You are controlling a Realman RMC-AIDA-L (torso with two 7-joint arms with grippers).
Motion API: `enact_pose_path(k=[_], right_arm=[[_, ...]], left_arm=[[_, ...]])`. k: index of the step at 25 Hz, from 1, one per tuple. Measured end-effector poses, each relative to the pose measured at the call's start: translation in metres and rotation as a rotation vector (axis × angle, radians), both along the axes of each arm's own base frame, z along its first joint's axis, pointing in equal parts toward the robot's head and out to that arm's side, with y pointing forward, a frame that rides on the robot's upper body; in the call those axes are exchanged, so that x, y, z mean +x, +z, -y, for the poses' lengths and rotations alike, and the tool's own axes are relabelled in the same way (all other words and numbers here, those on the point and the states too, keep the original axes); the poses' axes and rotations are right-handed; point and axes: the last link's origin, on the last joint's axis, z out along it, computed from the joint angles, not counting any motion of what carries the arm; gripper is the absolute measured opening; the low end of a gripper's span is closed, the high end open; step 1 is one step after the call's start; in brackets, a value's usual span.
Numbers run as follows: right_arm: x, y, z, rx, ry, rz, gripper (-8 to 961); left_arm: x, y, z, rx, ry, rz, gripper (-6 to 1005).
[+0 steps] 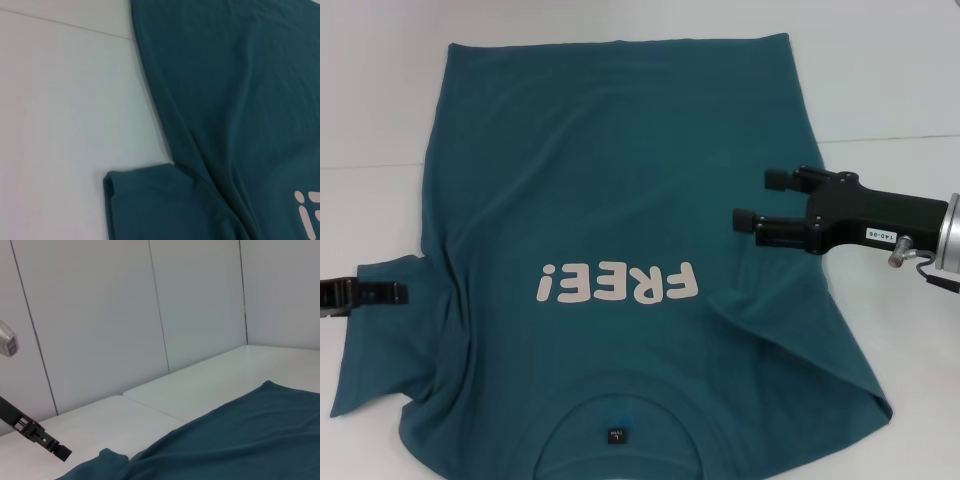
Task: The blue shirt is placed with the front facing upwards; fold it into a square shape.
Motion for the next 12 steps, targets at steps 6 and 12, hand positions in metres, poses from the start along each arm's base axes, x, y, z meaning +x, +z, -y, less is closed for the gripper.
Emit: enact_pose_path(k=[6, 12], right_arm=[[0.0, -0.001, 0.001, -0.003, -0.002, -0.003, 927], [0.0, -0.003, 0.001, -0.008, -0.007, -0.01, 928]], left_arm=[[-0.004, 0.003, -0.006, 0.0, 0.01, -0.014, 937], [-0.012, -0.001, -0.006, -0.002, 0.032, -0.042, 937]])
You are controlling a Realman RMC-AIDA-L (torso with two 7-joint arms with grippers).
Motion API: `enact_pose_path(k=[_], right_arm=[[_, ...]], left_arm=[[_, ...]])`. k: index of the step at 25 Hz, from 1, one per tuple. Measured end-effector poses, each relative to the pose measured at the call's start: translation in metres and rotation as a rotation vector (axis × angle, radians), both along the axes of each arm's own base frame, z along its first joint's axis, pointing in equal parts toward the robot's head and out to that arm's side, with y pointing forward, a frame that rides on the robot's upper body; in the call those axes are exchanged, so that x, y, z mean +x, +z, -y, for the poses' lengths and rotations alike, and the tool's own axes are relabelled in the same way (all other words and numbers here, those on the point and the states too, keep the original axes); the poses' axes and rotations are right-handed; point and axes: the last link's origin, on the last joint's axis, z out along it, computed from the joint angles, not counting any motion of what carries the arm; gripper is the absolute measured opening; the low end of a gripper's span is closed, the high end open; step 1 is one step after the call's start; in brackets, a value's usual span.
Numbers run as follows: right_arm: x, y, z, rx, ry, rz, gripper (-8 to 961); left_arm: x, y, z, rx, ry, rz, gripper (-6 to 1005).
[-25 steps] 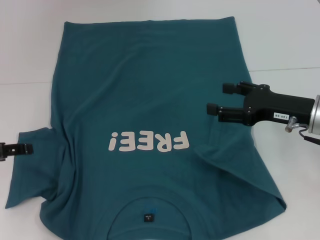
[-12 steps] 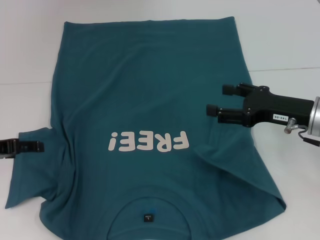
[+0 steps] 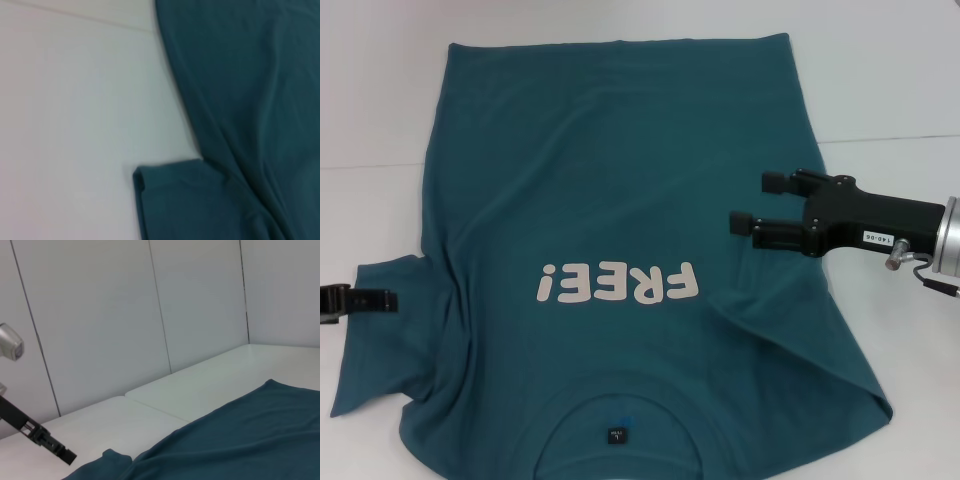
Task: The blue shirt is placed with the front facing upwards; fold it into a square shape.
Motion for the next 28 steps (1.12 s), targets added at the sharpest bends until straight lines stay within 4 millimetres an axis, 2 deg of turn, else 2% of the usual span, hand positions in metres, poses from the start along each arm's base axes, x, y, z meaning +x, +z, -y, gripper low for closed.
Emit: enact_pose_path(k=[14, 28], right_arm=[[-0.001, -0.003, 0.001, -0.006, 0.0, -0.008, 927], [-0.001, -0.003, 0.001, -0.006, -0.003, -0.009, 927]], left_arm=[[-0.003, -0.013, -0.003, -0.017, 0.009, 0.009, 936], [-0.004, -0.014, -0.007, 0.006, 0.005, -0.007, 937]])
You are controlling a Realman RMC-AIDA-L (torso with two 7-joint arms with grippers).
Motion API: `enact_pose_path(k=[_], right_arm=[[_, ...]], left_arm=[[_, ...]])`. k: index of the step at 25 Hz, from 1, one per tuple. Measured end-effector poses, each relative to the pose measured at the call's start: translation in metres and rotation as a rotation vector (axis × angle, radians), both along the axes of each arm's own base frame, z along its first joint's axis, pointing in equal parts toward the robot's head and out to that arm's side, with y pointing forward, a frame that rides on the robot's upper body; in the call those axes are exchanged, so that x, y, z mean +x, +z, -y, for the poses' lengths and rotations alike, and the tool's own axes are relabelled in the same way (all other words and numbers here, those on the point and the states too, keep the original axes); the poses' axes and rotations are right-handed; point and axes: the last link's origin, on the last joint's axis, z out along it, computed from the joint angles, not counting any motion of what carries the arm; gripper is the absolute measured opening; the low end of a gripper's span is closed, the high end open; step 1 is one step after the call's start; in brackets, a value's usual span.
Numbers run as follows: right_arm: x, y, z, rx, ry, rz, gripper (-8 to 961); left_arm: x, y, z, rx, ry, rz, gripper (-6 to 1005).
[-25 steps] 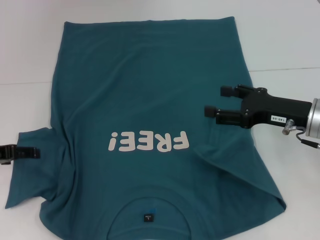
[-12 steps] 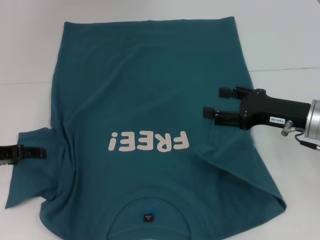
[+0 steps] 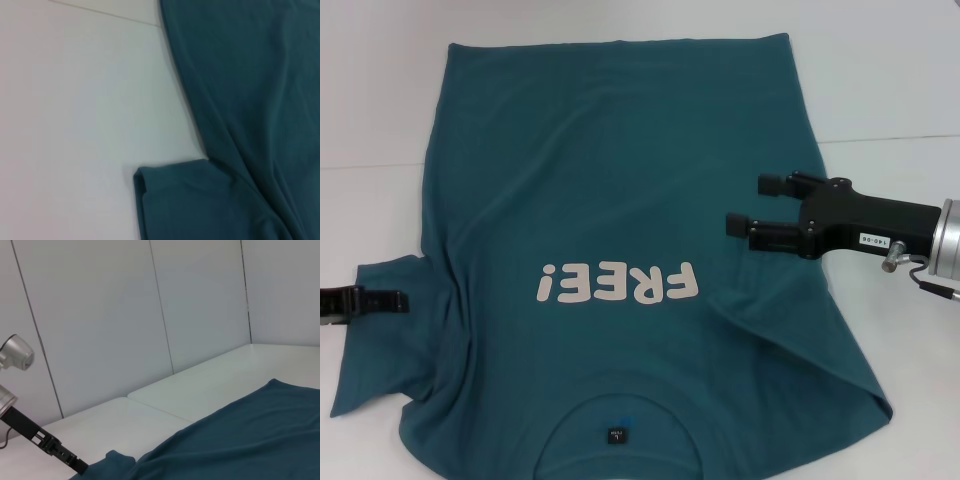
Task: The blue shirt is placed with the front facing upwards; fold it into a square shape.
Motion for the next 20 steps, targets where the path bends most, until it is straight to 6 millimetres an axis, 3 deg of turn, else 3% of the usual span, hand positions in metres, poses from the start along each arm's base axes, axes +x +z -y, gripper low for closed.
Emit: enact_pose_path(k=[20], right_arm=[[-0.001, -0.001, 0.001, -0.008, -0.008, -0.011, 928]], left_arm=[[-0.012, 0.002, 0.002, -0.012, 0.01, -0.012, 936]])
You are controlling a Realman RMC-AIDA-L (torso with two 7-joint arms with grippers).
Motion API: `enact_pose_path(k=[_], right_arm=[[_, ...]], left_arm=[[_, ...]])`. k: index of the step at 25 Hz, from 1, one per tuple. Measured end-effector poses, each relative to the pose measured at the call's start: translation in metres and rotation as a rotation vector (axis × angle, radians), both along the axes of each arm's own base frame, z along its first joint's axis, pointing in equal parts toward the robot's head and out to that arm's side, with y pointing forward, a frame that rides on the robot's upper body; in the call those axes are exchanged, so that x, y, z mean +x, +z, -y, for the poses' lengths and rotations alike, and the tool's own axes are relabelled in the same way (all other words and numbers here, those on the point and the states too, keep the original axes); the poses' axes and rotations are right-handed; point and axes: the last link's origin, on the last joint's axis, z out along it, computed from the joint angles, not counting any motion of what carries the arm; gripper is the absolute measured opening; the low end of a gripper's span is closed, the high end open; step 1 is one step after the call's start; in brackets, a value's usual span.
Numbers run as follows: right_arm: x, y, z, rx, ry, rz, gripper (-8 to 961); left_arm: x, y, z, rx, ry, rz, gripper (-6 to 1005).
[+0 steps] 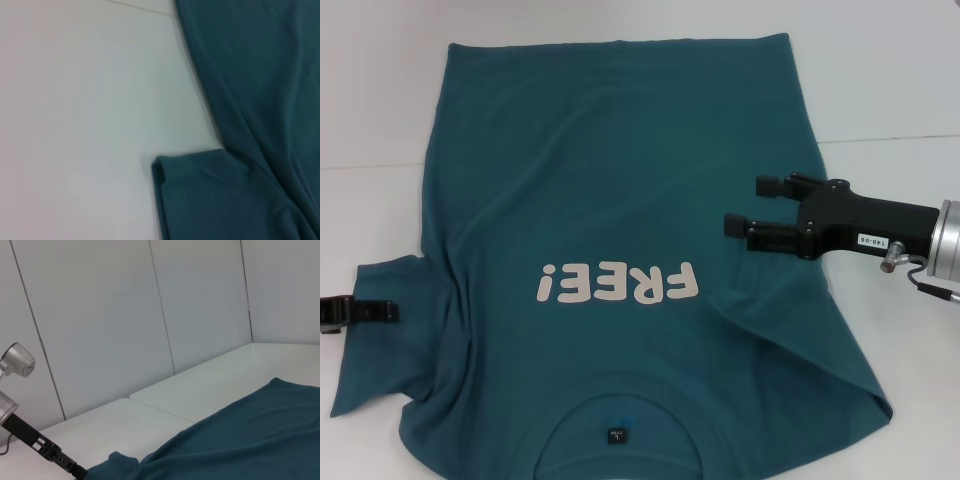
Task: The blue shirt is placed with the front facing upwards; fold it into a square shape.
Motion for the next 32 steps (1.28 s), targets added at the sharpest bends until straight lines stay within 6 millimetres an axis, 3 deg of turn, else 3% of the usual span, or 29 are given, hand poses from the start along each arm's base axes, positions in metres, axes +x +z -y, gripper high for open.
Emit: enact_pose_path(k=[15, 32], right_arm=[[-0.0008, 0.0017, -0.0007, 0.002, 0.0, 0.0, 928], [-0.002, -0.0002, -0.001, 0.002, -0.001, -0.003, 928]], left_arm=[[0.0039, -0.0072, -0.0021, -0.012, -0.01, 0.028, 937], [-0.0021, 0.0009, -0.0015, 0.002, -0.003, 0.012, 937]])
